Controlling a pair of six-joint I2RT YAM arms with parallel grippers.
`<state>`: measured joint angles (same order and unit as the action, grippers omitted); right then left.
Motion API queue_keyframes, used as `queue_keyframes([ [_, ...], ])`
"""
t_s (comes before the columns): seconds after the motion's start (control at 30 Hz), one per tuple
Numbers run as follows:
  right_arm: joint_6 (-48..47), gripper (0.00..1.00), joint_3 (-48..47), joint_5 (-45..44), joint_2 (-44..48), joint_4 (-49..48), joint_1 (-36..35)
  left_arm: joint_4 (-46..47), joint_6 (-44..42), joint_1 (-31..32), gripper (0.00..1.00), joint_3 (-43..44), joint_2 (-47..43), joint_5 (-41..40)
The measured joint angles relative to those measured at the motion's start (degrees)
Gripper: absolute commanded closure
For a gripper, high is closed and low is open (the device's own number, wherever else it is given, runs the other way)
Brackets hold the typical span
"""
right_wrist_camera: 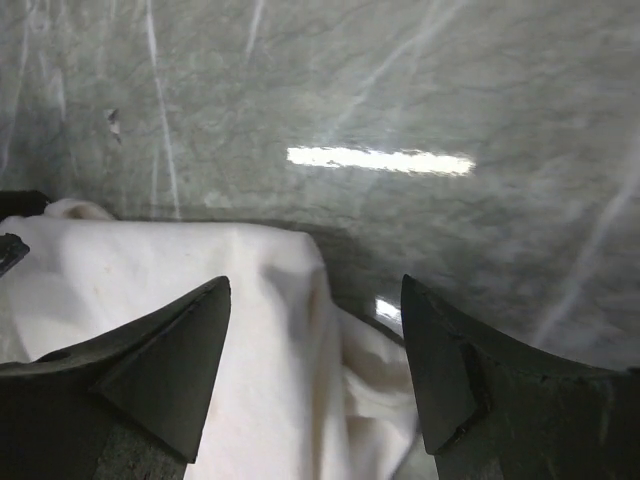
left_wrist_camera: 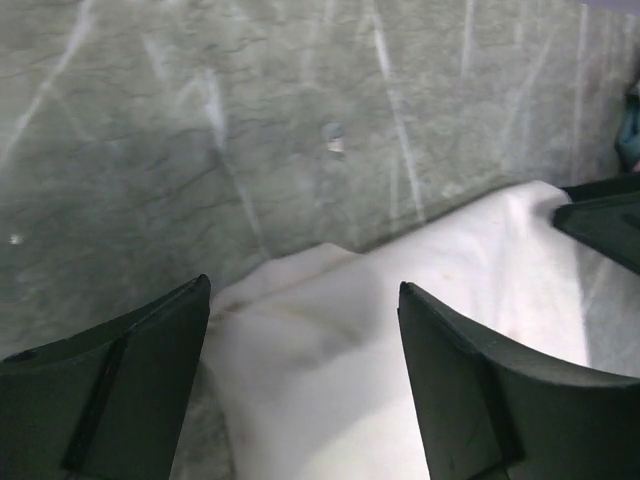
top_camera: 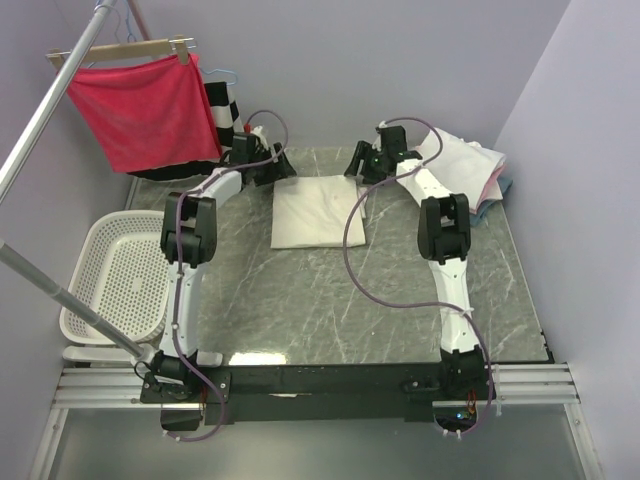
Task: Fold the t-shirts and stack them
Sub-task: Fold the tshirt, then neatly place the folded tshirt to the corner
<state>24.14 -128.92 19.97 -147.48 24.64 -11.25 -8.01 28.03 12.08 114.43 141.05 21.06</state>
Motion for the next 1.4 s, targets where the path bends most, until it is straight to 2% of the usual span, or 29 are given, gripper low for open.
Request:
queue_keyframes([
  [0.2, -1.9, 0.21, 12.2, -4.4, 8.5, -2.8, 0.4, 2.7, -0.5, -0.5, 0.13, -6.8, -3.7, -3.2],
  [0.37, -3.7, 0.21, 14.2, -7.0, 14.9, -1.5, 0.5, 2.2, -1.4, -0.5, 0.12, -8.6, -7.7, -7.0],
  [0.6, -4.3, 0.19, 20.0, -5.6, 21.2, -2.1, 0.5, 2.8, -0.1, -0.5, 0.09, -16.7, -15.6, -6.5],
  [0.83, -4.3, 0.18, 26.7, -2.4, 20.3, -0.9, 0.5, 2.0, 0.5, 0.7, 0.09, -22.7, -16.3, -6.3],
  [1.0, -4.9, 0.18, 25.3, 2.3, 18.2, 0.2, 0.5, 1.3, 0.5, 3.3, 0.09, -23.9, -16.3, -9.6],
  [1.4, -5.9, 0.18, 22.8, 13.9, 13.6, 2.1, -1.5, 5.3, 0.8, 4.4, 0.09, -36.0, -22.9, -13.6],
])
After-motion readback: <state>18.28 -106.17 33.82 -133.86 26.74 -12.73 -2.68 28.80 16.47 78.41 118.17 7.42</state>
